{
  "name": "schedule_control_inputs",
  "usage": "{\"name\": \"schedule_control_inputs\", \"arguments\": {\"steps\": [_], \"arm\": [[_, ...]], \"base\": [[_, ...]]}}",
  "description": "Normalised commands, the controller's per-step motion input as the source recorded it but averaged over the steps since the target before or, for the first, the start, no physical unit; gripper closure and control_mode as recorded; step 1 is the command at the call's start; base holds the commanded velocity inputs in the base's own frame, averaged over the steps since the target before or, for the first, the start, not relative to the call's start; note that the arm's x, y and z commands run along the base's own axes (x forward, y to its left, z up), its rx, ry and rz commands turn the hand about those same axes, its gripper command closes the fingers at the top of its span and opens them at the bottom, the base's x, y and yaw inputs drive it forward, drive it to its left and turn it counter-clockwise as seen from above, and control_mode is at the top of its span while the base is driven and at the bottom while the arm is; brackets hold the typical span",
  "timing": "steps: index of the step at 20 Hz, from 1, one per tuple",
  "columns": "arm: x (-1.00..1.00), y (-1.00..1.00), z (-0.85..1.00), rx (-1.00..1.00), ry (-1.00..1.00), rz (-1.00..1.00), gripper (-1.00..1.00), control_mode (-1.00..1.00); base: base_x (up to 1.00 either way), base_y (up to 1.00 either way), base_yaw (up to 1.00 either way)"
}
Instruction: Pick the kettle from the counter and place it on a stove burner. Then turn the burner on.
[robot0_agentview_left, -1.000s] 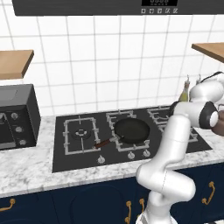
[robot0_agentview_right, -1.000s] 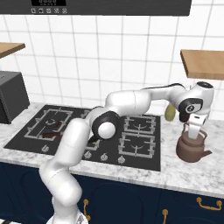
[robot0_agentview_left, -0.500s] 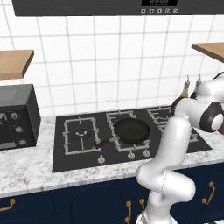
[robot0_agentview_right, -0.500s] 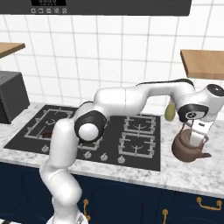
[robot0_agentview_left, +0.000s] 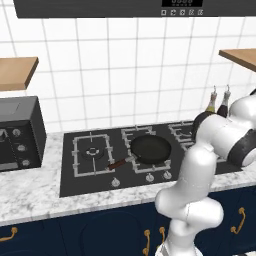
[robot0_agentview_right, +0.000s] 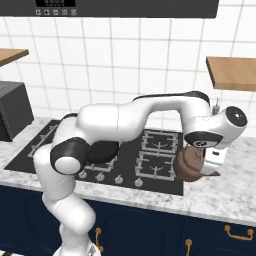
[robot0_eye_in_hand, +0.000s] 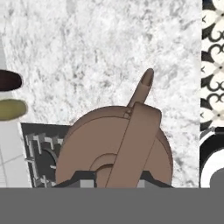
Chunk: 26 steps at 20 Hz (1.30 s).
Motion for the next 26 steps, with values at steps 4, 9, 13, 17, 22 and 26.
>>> {"name": "schedule_control_inputs", "arguments": {"steps": [4, 9, 13, 17, 22, 26], "arm": [[0.0, 0.79, 0.25, 0.0, 0.02, 0.34, 1.0, -1.0], [0.11, 0.66, 0.08, -0.03, 0.1, 0.42, 1.0, -1.0], [0.16, 0.5, 0.0, -0.08, 0.1, 0.45, 1.0, -1.0], [0.27, 0.47, 0.1, -0.15, 0.04, 0.34, 1.0, -1.0], [0.0, 0.29, 0.05, -0.13, -0.02, 0.23, 1.0, -1.0], [0.28, 0.04, 0.0, -0.05, -0.04, 0.23, 1.0, -1.0]], "base": [[0.0, 0.0, 0.0], [0.0, 0.0, 0.0], [0.0, 0.0, 0.0], [0.0, 0.0, 0.0], [0.0, 0.0, 0.0], [0.0, 0.0, 0.0]]}}
